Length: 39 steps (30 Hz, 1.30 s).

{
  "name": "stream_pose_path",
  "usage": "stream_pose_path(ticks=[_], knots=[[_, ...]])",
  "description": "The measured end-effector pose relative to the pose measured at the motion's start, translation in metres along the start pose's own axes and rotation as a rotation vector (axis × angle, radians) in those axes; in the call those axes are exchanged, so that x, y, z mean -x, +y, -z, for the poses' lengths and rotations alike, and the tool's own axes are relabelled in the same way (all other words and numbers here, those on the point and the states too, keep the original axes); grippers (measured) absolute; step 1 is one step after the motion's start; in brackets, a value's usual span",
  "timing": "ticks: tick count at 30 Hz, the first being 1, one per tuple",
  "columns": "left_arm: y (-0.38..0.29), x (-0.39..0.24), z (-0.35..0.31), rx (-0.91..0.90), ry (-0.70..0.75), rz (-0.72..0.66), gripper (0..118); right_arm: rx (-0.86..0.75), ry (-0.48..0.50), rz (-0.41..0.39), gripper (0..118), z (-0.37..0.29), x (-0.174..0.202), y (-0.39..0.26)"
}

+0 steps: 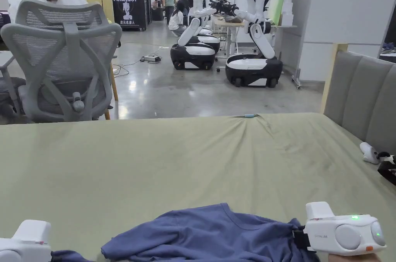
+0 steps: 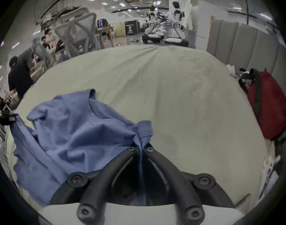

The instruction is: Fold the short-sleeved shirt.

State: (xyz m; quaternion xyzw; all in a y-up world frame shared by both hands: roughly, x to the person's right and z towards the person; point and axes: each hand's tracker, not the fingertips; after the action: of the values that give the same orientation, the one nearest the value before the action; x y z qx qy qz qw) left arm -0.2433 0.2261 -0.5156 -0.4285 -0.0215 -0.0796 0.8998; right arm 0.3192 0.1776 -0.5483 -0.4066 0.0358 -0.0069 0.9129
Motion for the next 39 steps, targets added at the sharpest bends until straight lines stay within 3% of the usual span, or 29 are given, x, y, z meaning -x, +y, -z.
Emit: stream_pose_path(ticks=[5,11,18,23,29,39], knots=[[0.02,0.009,-0.043,-0.133,0.098,0.069,0,-0.185,-0.032,-0.062,3,-0.083,0.022,0.03],[0.059,0.034,-0.117,-0.299,0.254,0.138,0,-0.415,-0.145,-0.144,3,-0.184,0.054,0.075],[0.128,0.078,-0.19,-0.492,0.312,0.041,0,-0.639,-0.345,-0.169,3,-0.266,0.065,0.14],[0.185,0.078,-0.224,-0.596,0.268,-0.02,0,-0.709,-0.38,-0.153,3,-0.3,0.077,0.181],[0.217,0.068,-0.201,-0.588,0.284,0.011,0,-0.699,-0.397,-0.121,3,-0.284,0.077,0.193],[0.154,0.053,-0.091,-0.426,0.226,-0.034,0,-0.51,-0.377,-0.058,3,-0.156,0.047,0.135]])
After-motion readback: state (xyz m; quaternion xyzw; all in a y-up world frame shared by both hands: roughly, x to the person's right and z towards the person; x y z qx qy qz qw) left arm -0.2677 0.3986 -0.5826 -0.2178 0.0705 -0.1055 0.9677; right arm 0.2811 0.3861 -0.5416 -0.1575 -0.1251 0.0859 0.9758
